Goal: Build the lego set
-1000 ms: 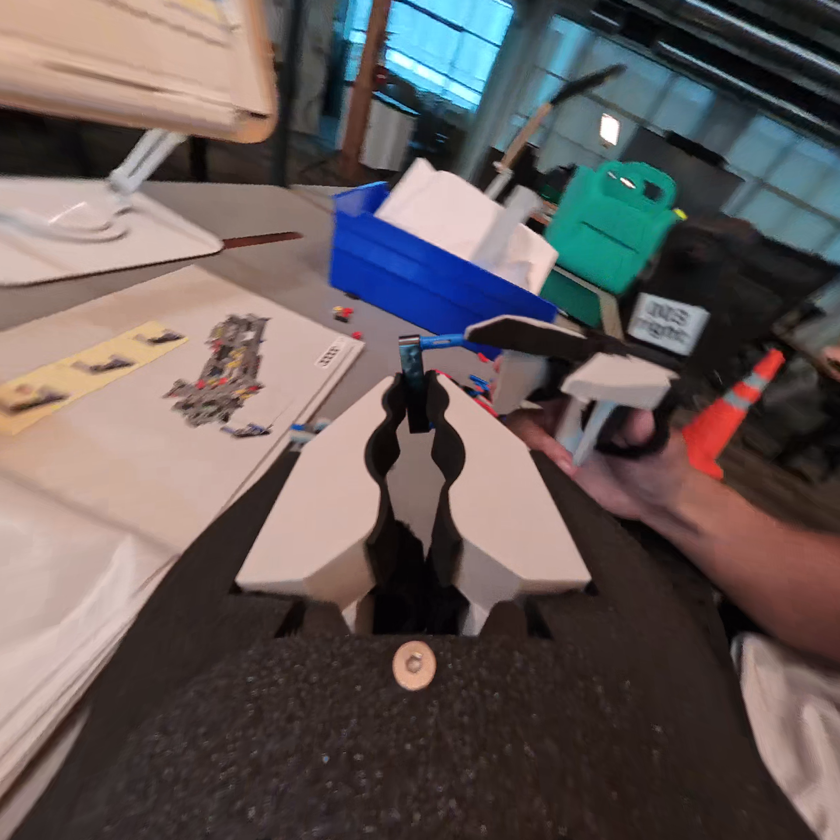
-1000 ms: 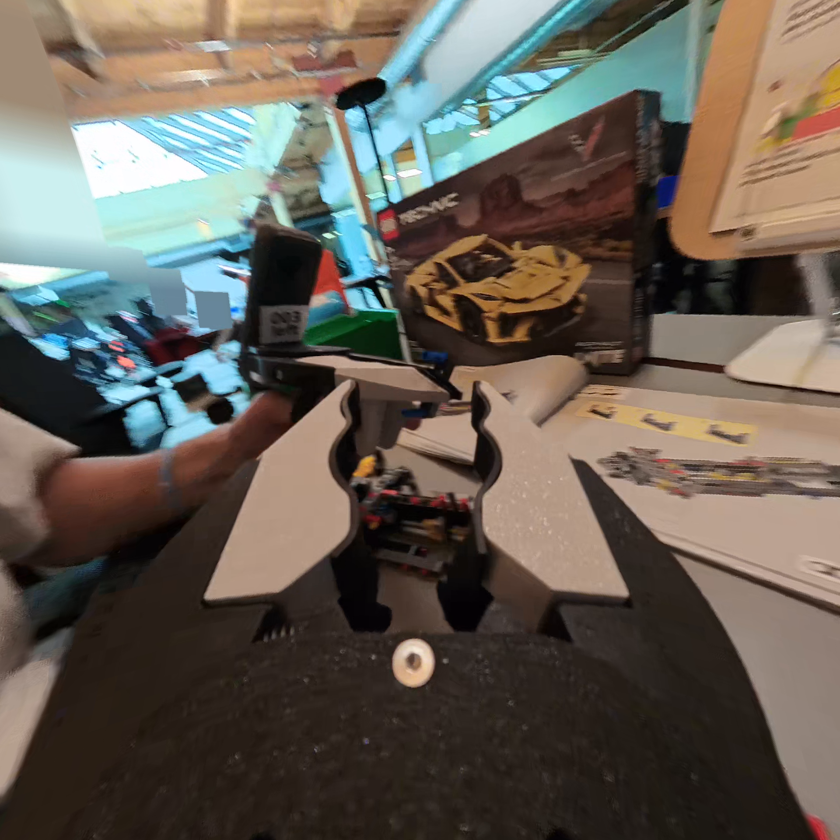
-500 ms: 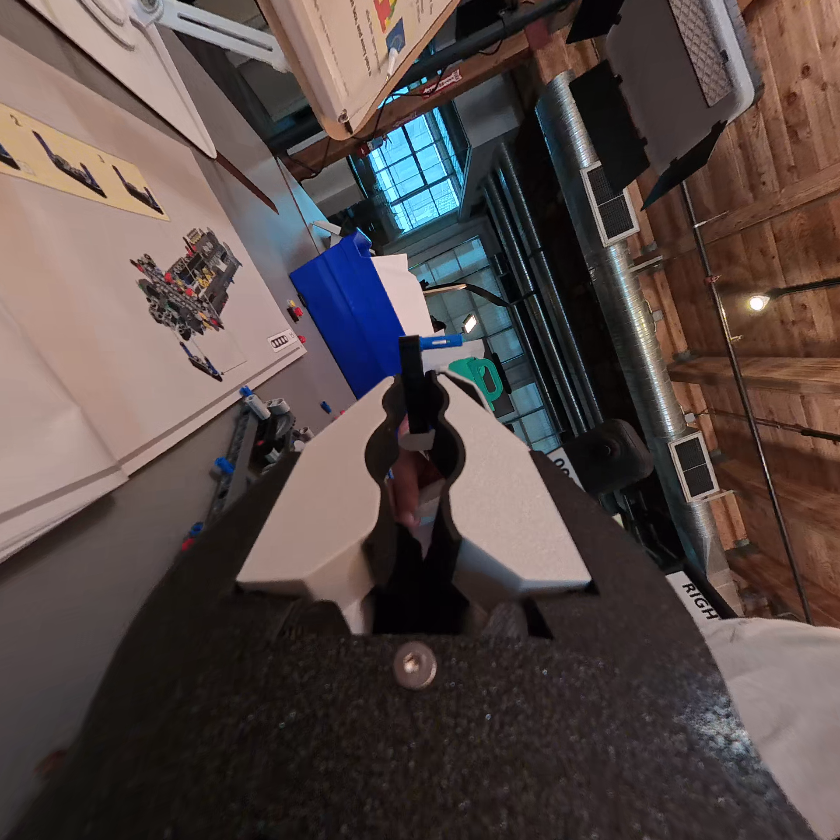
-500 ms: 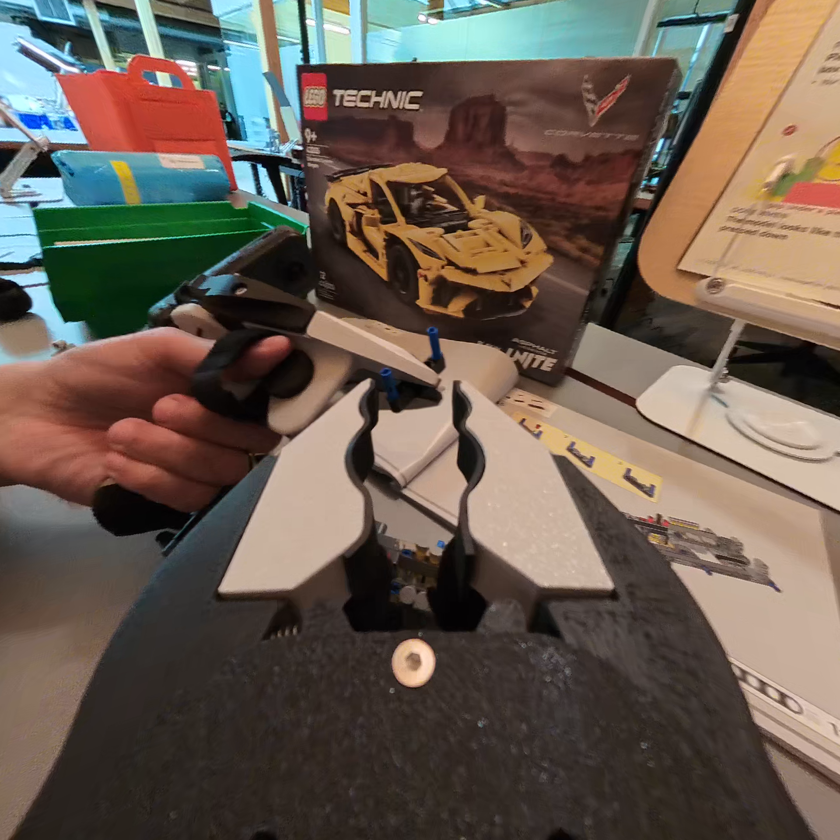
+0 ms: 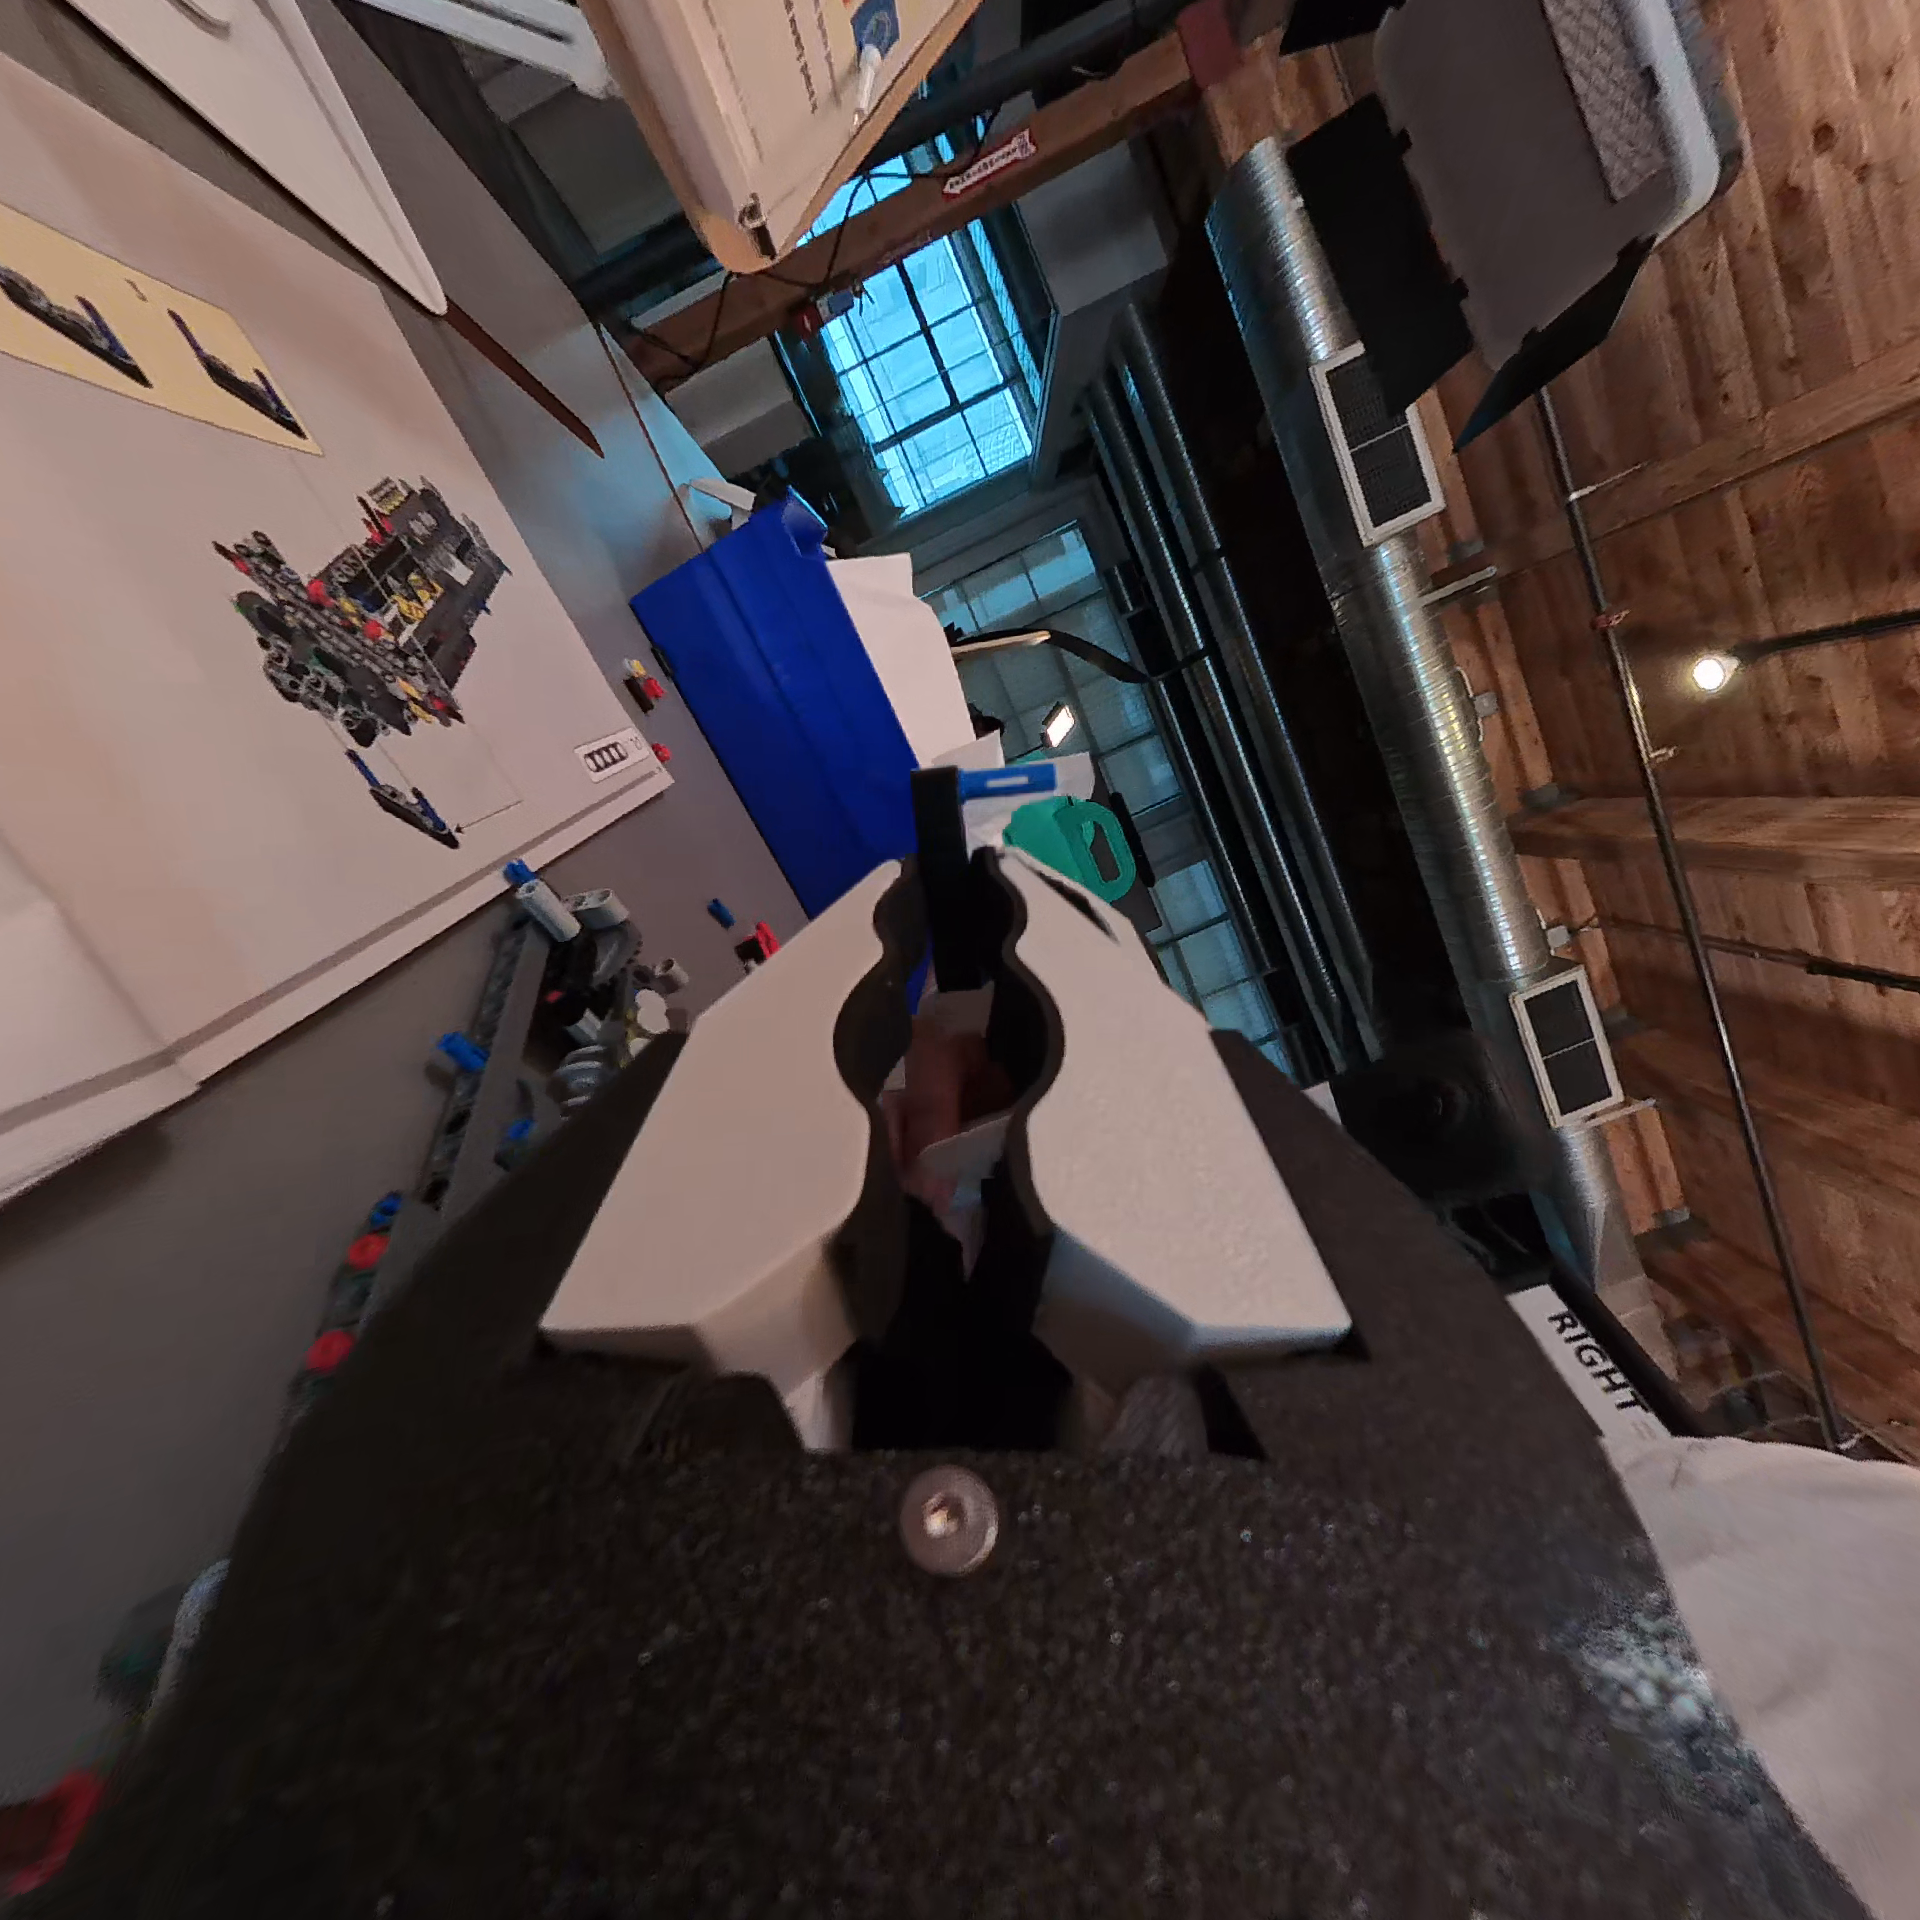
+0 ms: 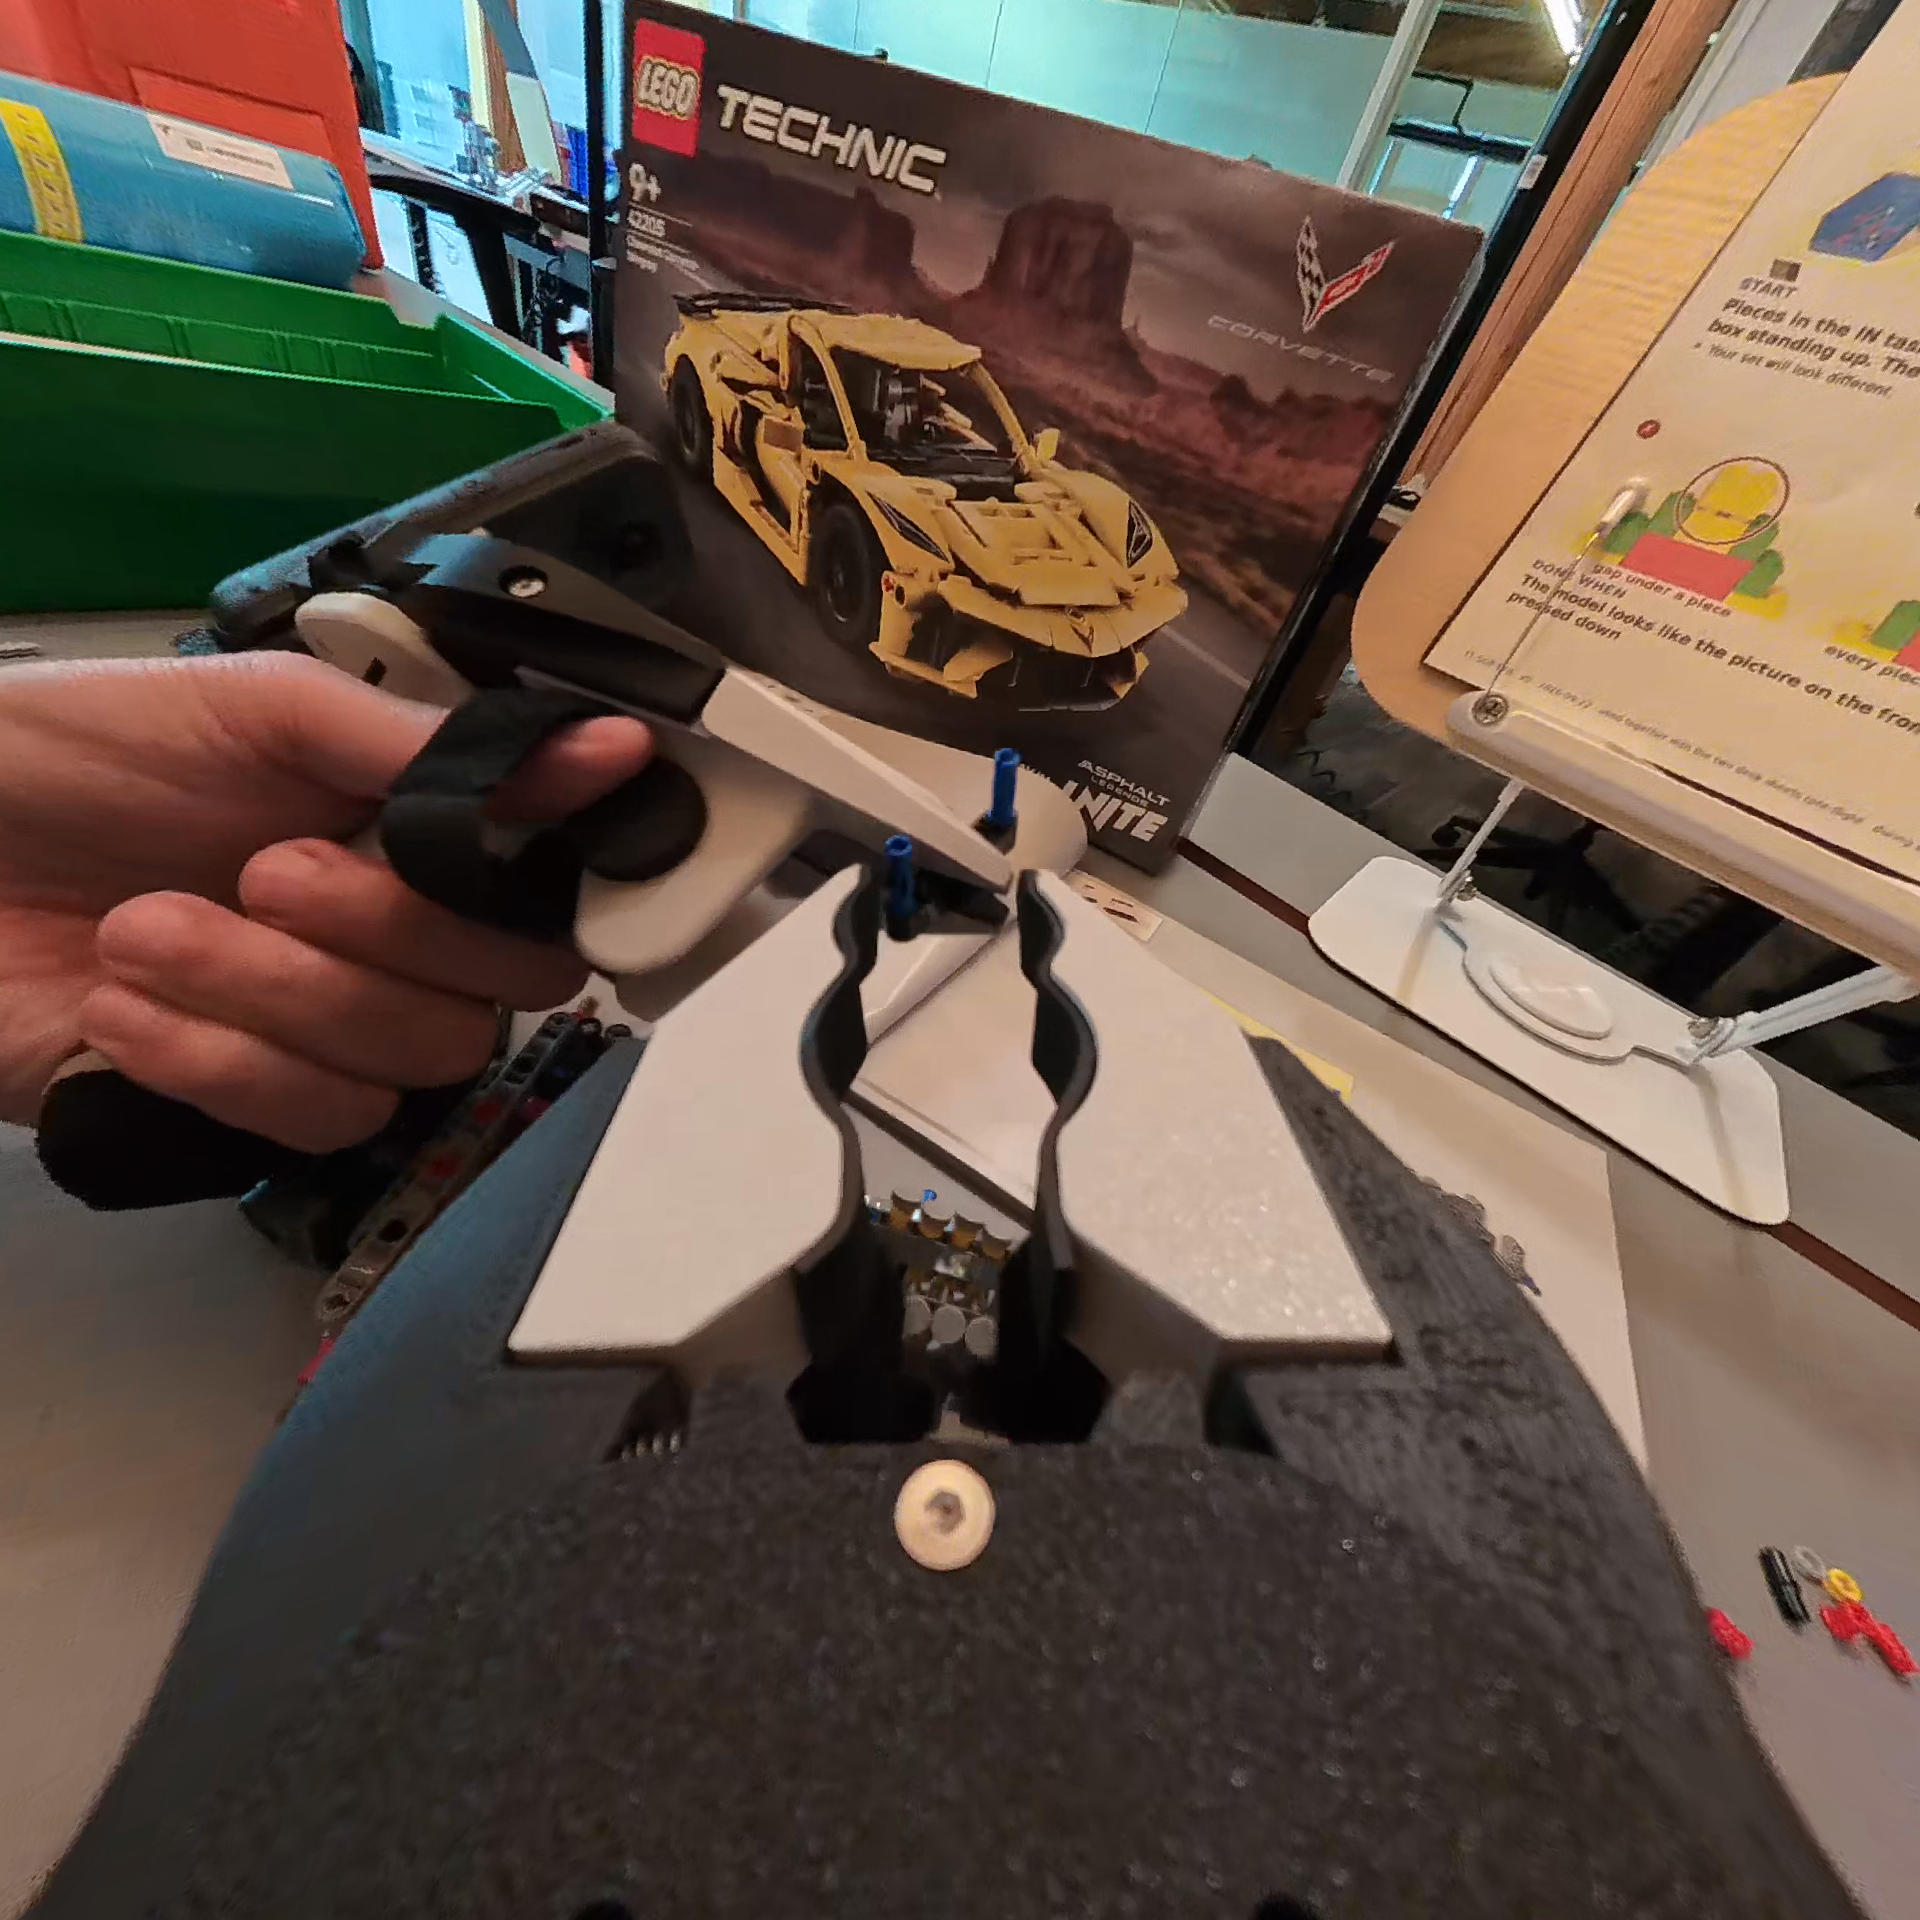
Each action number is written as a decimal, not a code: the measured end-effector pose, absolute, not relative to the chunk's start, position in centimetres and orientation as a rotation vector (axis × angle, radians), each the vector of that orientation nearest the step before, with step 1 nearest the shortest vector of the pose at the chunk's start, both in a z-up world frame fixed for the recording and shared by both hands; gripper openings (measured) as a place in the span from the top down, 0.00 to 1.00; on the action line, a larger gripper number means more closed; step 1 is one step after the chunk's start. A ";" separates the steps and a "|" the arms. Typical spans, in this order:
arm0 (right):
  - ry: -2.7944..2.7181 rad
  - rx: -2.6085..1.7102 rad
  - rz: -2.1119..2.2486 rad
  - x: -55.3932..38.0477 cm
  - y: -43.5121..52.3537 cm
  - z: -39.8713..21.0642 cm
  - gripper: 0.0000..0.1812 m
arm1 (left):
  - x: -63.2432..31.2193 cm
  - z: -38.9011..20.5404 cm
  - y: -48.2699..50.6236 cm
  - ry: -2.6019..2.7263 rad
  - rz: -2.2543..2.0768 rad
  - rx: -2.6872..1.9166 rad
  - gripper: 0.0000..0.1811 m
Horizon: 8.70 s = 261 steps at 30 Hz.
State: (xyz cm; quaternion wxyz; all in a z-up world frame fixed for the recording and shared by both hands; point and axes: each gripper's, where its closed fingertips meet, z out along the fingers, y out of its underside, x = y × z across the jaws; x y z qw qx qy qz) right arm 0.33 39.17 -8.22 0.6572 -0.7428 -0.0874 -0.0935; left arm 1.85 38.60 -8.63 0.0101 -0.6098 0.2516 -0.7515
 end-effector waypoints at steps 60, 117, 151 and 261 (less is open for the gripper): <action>0.057 -1.704 0.178 5.3 34.6 -7.5 0.90 | 0.9 -10.5 41.3 1.387 -1.253 -1.630 0.97; -0.442 -2.071 -0.112 1.1 25.7 -15.7 0.95 | -5.5 -19.7 26.6 2.474 -0.819 -1.352 0.96; -0.582 -1.615 -0.494 -3.5 27.4 -10.3 0.96 | -3.7 -10.7 26.0 2.063 -2.041 -1.604 0.98; 0.056 -1.720 0.281 1.9 27.6 -10.7 0.98 | -3.9 -20.6 28.0 2.425 -0.682 -1.165 0.97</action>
